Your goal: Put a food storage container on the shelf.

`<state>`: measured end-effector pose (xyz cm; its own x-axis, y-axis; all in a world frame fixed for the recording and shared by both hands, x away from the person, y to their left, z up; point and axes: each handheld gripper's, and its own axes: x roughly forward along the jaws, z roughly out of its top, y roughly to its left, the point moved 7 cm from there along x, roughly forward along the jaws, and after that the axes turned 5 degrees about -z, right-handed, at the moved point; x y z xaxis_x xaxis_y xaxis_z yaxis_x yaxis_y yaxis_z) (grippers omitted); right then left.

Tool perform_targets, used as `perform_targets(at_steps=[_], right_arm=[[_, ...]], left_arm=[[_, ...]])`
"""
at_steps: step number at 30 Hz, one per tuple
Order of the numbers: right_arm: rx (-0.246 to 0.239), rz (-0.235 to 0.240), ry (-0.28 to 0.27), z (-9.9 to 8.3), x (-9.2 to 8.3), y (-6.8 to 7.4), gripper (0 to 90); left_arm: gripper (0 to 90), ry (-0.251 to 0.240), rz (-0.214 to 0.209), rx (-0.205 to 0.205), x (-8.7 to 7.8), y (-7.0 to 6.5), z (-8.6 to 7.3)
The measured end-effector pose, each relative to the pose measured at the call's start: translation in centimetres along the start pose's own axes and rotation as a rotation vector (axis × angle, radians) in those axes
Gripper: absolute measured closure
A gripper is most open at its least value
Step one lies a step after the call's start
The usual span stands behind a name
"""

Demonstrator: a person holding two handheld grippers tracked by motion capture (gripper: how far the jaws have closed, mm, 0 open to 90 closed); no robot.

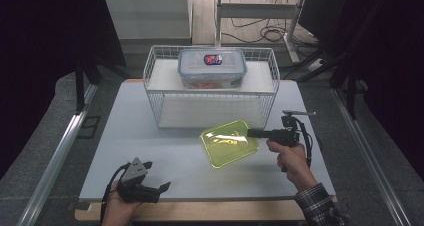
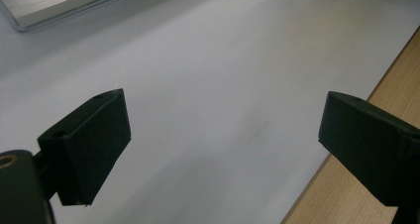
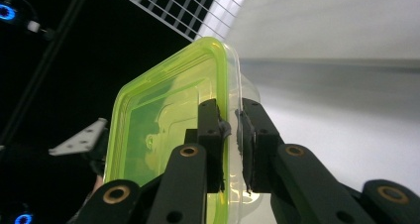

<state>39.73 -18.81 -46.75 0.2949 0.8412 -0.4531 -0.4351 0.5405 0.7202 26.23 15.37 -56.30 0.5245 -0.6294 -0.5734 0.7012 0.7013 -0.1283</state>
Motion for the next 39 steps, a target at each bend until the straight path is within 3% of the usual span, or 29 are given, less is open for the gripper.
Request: perform_targets(at_steps=[3,10,19,29,39], right_arm=[[0.010,0.027,0.001,0.6,-0.4,0.8,79.9],[0.008,0.038,-0.033,2.6,-1.6,2.4,79.9],[-0.028,0.042,-0.085,5.5,-3.1,5.0,79.9],[-0.025,0.060,-0.131,8.1,-4.3,6.8,80.0],[-0.034,0.041,-0.184,10.6,-5.2,8.2,80.0]], left_arm=[[5.8,0.000,-0.001,0.000,0.0,0.0,0.0],[5.8,-0.002,0.001,0.000,-0.1,0.1,0.0],[5.8,-0.004,-0.001,0.004,-0.1,0.1,0.0],[5.8,-0.007,-0.003,0.001,-0.1,0.0,0.1],[5.8,-0.012,-0.003,-0.003,-0.1,0.0,0.1]])
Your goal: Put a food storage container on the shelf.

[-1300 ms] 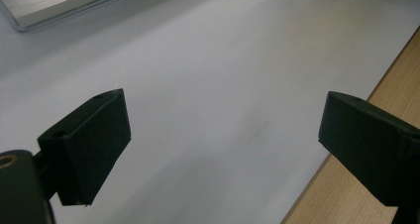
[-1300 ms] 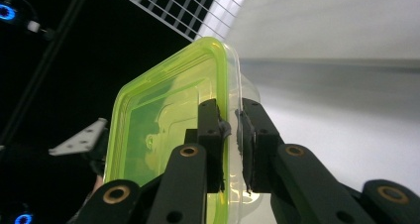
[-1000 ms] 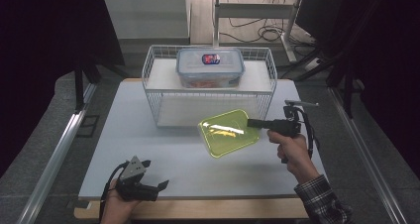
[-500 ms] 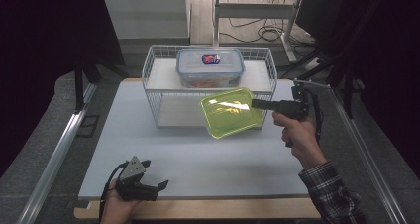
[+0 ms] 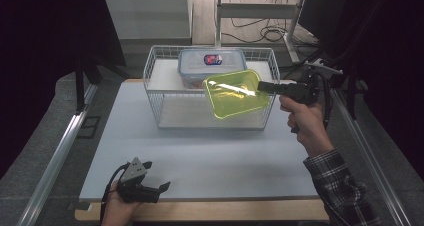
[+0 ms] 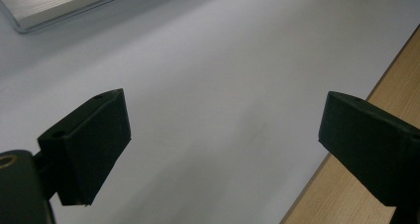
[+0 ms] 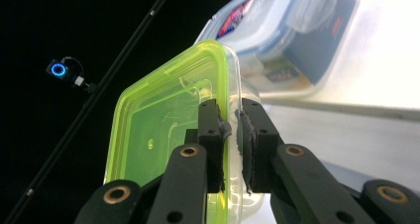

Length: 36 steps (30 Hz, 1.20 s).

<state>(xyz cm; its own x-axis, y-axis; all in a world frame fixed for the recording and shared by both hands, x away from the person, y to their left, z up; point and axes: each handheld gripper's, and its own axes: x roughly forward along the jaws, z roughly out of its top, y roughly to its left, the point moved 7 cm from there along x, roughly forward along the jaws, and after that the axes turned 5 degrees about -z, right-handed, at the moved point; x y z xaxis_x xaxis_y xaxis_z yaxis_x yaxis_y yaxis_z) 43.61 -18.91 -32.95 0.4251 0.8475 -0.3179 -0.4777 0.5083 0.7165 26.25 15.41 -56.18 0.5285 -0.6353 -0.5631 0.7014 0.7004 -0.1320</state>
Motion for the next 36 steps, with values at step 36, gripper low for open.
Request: perform_targets(at_steps=[36], right_arm=[[-0.002,-0.168,-0.163,7.8,5.0,2.1,80.0]], left_arm=[[5.8,-0.013,-0.019,-0.011,-0.2,-0.1,0.1]])
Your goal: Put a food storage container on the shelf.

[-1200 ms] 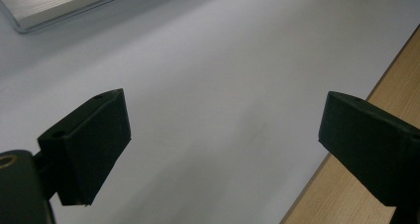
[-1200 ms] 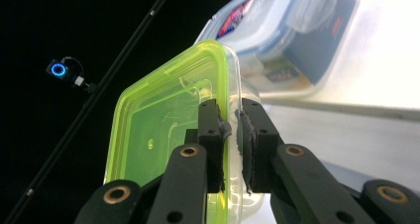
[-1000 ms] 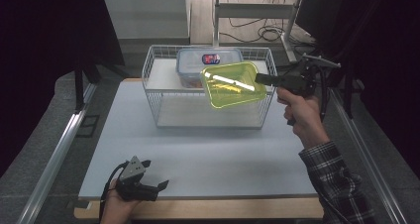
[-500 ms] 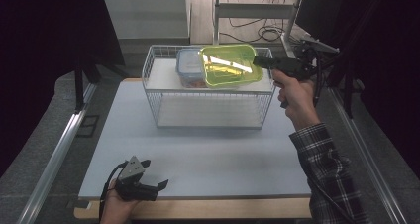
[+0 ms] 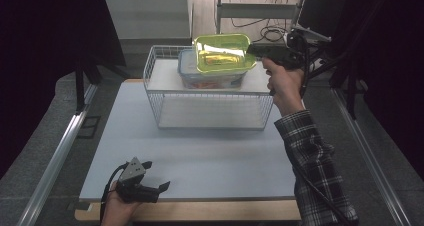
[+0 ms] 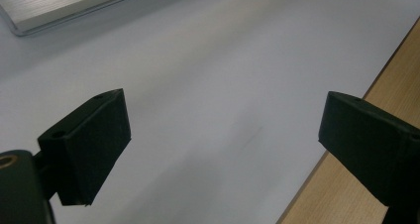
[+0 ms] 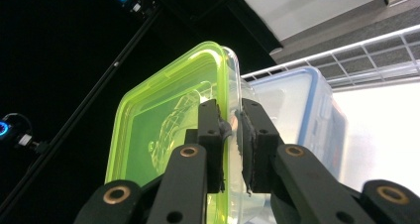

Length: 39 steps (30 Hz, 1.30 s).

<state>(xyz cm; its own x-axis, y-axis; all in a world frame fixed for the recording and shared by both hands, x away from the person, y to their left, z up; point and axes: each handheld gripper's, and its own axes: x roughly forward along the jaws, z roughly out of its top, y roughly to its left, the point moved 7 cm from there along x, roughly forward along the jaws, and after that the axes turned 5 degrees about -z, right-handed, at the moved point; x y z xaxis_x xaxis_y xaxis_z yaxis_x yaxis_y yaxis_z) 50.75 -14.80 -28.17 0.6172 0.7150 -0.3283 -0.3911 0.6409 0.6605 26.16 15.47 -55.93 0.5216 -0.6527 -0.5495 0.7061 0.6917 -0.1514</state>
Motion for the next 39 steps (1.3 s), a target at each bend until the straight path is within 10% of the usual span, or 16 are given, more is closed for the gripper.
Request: perform_targets(at_steps=[19,39], right_arm=[[-0.007,-0.073,-0.047,-0.1,3.0,0.4,79.6],[-0.208,-0.208,-0.053,-0.6,4.3,0.6,61.1]], left_arm=[[5.8,0.007,-0.011,0.008,0.1,-0.1,0.0],[5.8,0.013,-0.015,0.014,0.2,-0.3,-0.1]])
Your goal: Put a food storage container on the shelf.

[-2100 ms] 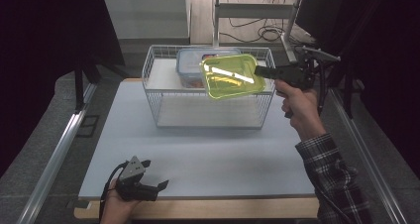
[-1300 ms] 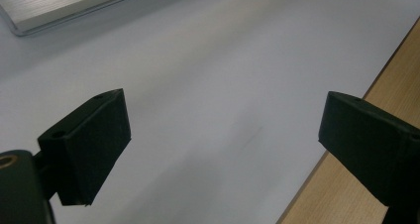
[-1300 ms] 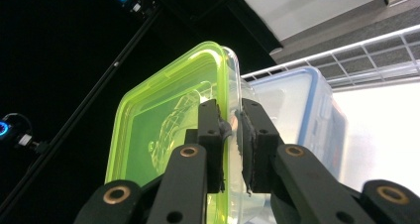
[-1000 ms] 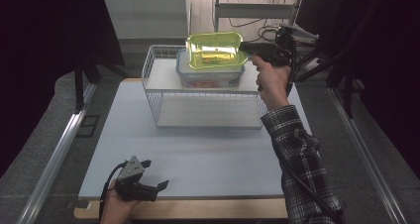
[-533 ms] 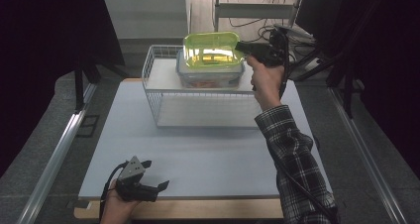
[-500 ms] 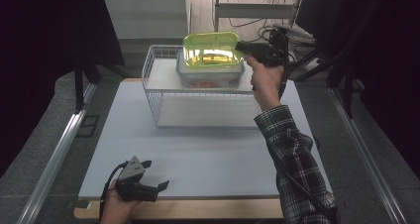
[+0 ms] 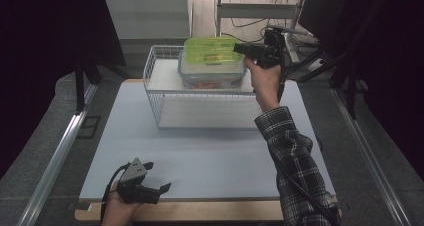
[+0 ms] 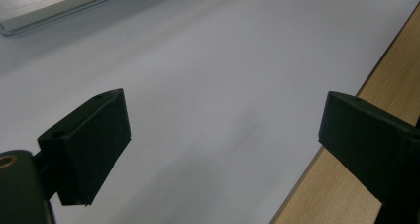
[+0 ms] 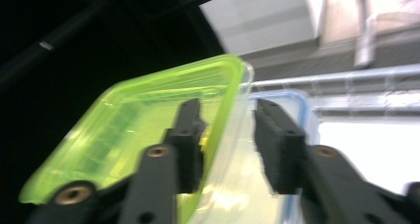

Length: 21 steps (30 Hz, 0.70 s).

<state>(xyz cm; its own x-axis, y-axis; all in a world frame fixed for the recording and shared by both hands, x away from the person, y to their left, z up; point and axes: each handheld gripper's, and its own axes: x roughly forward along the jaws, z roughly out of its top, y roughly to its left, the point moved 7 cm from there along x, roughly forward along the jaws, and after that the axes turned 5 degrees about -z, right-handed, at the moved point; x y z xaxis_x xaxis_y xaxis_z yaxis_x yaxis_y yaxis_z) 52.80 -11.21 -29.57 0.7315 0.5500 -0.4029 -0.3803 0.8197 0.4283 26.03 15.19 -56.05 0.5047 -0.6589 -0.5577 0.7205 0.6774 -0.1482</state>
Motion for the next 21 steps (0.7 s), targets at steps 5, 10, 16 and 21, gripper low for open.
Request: perform_targets(at_steps=[5,10,16,21], right_arm=[[-0.081,-0.048,-0.002,0.2,-0.1,0.2,56.5],[-0.137,-0.029,-0.009,0.4,-0.7,0.5,44.3],[-0.194,0.003,-0.006,0.4,-1.8,1.1,33.3],[-0.261,-0.008,-0.005,0.0,-2.5,1.3,23.7]], left_arm=[[5.8,-0.003,0.000,-0.004,0.0,0.1,0.0],[5.8,-0.011,0.006,-0.003,-0.2,0.1,0.1],[5.8,-0.010,0.010,-0.001,-0.2,0.1,0.1],[5.8,-0.016,0.015,-0.004,-0.3,0.2,0.1]])
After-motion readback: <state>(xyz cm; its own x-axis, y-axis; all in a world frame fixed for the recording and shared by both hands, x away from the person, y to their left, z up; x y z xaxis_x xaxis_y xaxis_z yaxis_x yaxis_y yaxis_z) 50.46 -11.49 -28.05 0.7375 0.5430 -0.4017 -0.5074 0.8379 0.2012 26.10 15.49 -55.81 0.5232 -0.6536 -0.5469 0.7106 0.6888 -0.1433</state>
